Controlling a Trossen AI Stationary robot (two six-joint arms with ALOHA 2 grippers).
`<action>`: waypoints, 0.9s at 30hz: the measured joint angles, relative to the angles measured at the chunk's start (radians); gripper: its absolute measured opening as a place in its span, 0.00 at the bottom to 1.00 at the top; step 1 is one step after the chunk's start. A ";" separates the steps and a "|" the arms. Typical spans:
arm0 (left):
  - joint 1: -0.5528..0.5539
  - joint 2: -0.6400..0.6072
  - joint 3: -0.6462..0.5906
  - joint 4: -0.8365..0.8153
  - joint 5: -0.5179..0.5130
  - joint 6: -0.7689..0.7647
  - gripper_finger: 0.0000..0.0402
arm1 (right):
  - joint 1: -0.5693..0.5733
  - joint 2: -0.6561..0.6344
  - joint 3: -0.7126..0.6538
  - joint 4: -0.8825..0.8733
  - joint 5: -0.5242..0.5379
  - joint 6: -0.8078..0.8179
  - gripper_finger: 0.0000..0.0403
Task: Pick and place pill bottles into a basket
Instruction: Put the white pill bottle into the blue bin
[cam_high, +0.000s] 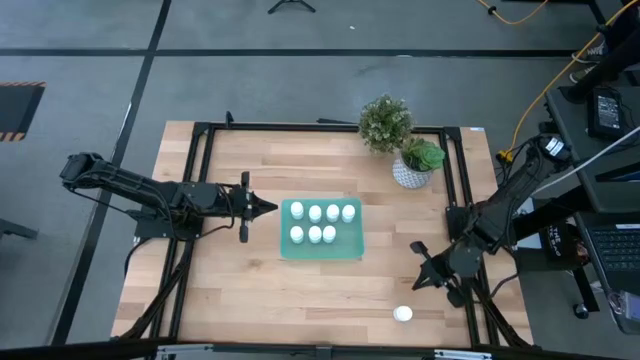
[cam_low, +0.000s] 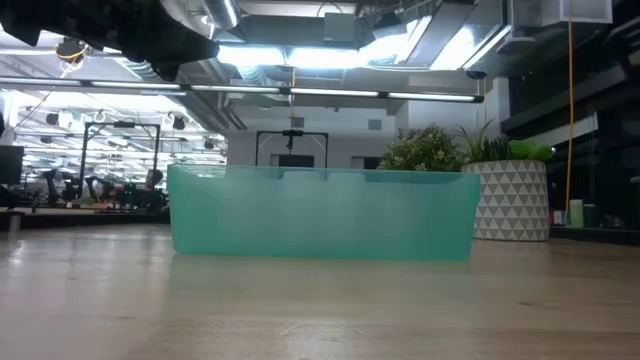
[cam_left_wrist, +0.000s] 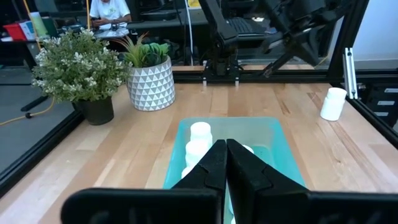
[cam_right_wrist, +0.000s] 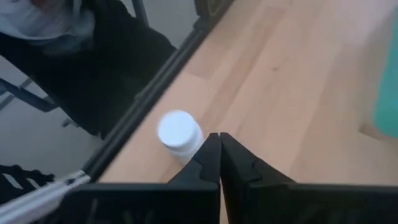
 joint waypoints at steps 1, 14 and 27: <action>0.000 0.000 0.000 0.000 0.000 0.000 0.01 | 0.010 0.020 0.017 0.001 0.001 0.013 0.00; 0.000 0.000 0.000 -0.003 0.002 0.000 0.02 | 0.144 0.256 0.227 -0.197 0.076 0.197 0.00; 0.000 0.000 0.000 -0.006 0.001 -0.022 0.02 | 0.104 0.277 0.227 -0.169 0.114 0.219 0.13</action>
